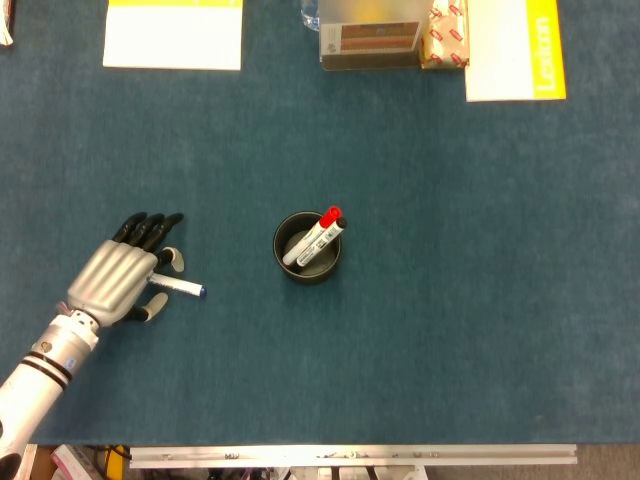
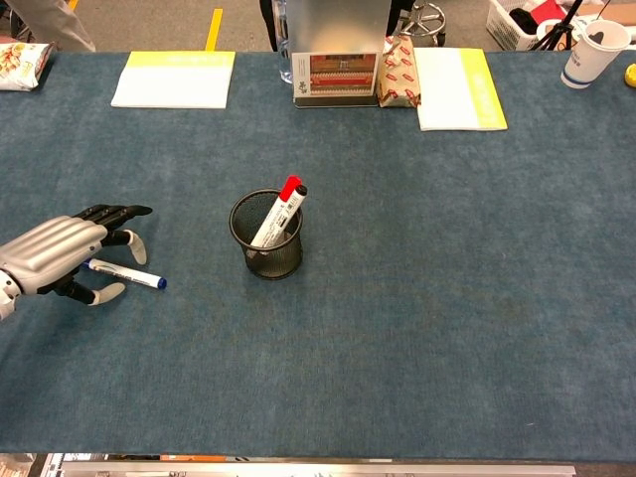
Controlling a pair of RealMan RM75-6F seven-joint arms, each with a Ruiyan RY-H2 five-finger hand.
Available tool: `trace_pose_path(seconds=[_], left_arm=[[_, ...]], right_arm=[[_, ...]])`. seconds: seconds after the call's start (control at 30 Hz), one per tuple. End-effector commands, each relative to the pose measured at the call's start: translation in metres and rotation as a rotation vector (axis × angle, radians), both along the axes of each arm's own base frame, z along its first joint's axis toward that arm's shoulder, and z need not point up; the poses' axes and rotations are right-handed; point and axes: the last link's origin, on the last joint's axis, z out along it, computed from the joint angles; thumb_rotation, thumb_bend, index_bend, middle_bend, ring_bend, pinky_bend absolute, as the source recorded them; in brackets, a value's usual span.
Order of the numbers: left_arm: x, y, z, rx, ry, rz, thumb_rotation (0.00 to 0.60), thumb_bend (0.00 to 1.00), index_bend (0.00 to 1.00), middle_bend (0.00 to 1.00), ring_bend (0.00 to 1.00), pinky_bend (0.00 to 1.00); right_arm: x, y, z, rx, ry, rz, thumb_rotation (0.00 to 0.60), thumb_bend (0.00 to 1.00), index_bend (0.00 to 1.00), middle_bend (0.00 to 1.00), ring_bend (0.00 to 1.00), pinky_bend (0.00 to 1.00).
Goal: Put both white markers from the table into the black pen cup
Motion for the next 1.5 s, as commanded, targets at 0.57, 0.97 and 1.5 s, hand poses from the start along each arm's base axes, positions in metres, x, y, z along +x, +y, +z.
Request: trace_pose_path(seconds=[0.57,0.97,1.5], left_arm=[[-0.0006,0.0041,-0.0069,0.010,0.018,-0.011,0.600,0.33,0.42,0.00,0.00,0.00],[-0.0010,0.0034,-0.0084,0.011,0.026,-0.013,0.600,0.33,0.47,0.00,0.00,0.00],[-0.0003,0.0023,-0.0075,0.021,0.010,-0.005,0.600,0.33,0.59,0.00,0.00,0.00]], right_arm=[[-0.0003,-0.0005,0.0001,0.001,0.002,0.000,0.600,0.87,0.57,0.39,0.26,0.16],[-0.0004,-0.0008,0.0001,0.000,0.002,-0.001,0.600,0.87,0.57,0.39,0.26,0.16],[-0.0005,-0.0007,0.0002,0.000,0.002,-0.002,0.600,0.87,0.57,0.39,0.26,0.16]])
